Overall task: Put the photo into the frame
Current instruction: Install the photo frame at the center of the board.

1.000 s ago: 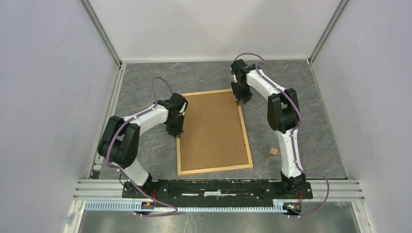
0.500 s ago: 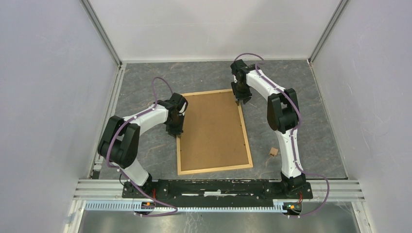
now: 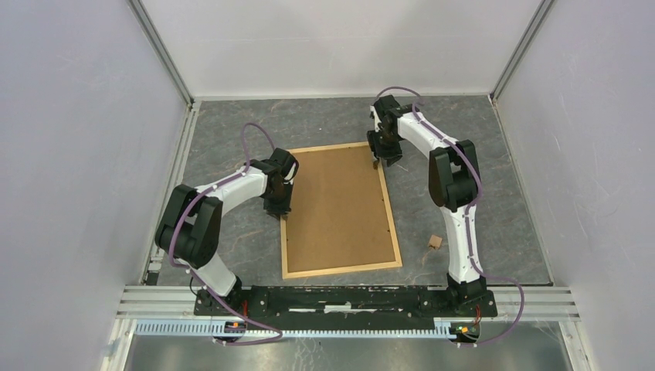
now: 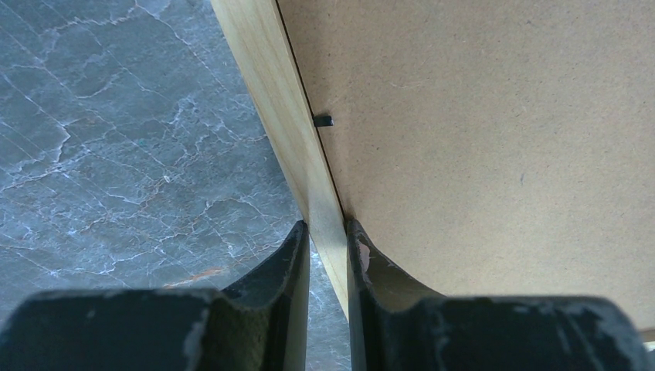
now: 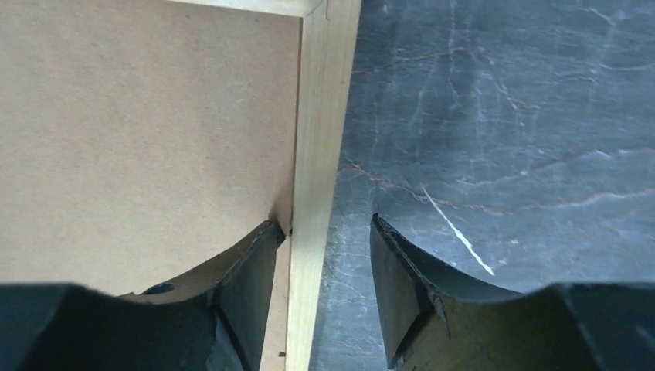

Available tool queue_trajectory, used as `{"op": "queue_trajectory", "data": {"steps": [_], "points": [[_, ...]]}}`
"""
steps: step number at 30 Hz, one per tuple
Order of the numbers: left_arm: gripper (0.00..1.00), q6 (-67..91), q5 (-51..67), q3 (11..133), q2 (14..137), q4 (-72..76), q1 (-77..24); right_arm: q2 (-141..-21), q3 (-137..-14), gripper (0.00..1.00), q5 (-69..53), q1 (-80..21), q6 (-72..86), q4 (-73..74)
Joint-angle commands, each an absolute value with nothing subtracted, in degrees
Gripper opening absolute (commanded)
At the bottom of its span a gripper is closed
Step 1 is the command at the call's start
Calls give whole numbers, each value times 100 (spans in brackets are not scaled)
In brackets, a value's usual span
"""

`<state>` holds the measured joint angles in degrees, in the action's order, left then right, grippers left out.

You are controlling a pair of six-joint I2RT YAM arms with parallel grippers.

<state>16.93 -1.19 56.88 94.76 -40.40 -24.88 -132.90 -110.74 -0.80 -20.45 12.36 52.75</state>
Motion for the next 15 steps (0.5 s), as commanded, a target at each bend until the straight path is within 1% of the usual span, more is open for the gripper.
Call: {"op": "queue_trajectory", "data": {"steps": [1, 4, 7, 9, 12, 14, 15], "points": [[2, 1406, -62, 5652, 9370, -4257, -2538, -13839, -10588, 56, -1247, -2051, 1209, 4438], [2, 1415, -79, 5656, 9357, -4254, -2531, -13521, -10539, 61, -1590, -2056, 1141, 4332], [2, 1415, -88, 5651, 9360, -4260, -2532, -13019, -10400, 66, -1477, -2021, 1066, 4319], [2, 1415, -88, 5651, 9372, -4255, -2544, -12737, -10301, 66, -1325, -1975, 1032, 4392], [2, 1415, -88, 5656, 9370, -4261, -2531, -12498, -10309, 62, -755, -1908, 945, 4735], [2, 1415, -84, 5660, 9383, -4261, -2533, -12405, -10380, 58, -133, -1907, 930, 4963], [2, 1415, -88, 5663, 9382, -4264, -2536, -12424, -10458, 55, -39, -1902, 920, 5092]]}}
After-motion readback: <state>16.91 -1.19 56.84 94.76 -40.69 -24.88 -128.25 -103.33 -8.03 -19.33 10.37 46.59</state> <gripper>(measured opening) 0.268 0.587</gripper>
